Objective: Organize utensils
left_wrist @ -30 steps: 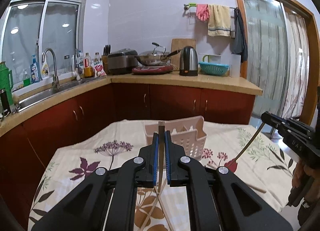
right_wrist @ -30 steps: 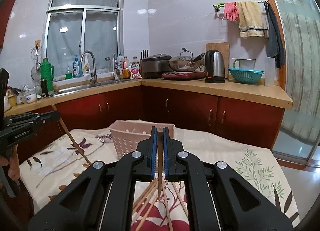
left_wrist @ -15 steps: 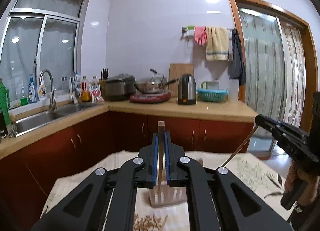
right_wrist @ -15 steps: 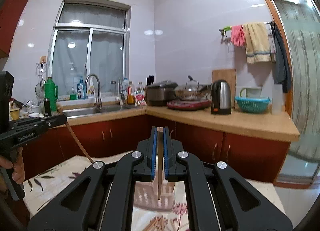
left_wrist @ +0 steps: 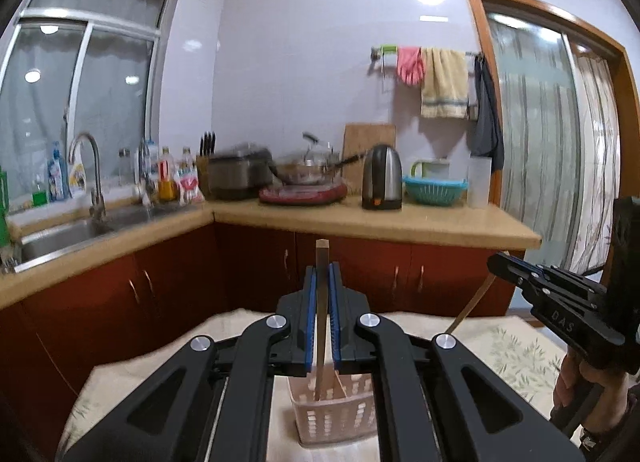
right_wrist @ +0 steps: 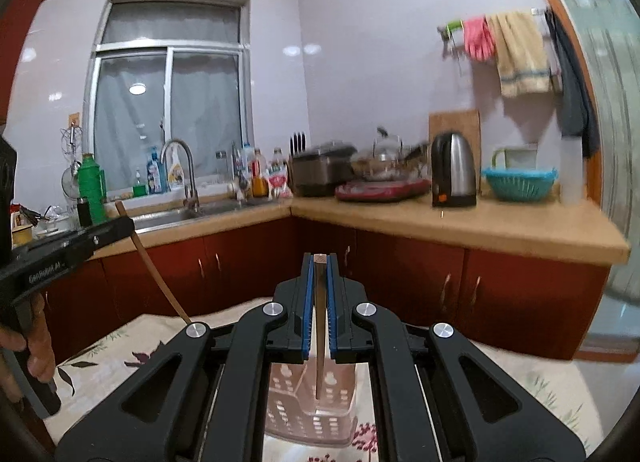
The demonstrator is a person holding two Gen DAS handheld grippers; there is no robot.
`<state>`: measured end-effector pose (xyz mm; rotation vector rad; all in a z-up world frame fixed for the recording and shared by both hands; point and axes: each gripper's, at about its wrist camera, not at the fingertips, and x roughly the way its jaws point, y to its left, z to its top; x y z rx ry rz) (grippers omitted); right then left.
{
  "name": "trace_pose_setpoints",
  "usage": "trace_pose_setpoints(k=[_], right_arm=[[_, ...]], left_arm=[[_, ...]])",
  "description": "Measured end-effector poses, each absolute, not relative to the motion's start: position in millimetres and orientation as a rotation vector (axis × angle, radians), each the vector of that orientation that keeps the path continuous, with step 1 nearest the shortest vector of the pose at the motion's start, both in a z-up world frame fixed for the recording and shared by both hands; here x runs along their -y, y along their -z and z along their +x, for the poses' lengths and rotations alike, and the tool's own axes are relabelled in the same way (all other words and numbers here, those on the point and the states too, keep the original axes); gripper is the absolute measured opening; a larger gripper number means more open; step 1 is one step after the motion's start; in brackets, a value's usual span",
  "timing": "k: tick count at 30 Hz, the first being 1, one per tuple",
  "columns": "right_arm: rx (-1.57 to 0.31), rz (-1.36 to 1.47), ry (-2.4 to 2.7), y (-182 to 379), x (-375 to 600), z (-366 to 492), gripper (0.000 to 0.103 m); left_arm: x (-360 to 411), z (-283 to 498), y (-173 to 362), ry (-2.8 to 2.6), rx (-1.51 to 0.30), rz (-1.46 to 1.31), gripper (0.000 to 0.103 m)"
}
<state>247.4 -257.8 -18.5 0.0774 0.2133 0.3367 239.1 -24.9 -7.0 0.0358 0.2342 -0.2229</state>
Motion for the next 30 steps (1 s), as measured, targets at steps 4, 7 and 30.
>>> trace_pose_setpoints(k=[4,7,30], right_arm=[[-0.266,0.082,-0.334,42.5,255.9,254.5,0.006],[-0.294,0.092,-0.33,54.7,258.0,256.2,0.007],[-0.245,0.091,-0.24,44.3,285.5,180.3,0.049]], left_arm=[[26.2,248.0,35.6,0.226,-0.291,0.03,0.007],[25.5,250.8,49.0,0.228,-0.325,0.018,0.008],[22.4,188.7,63.6,0.152,-0.328,0.061,0.073]])
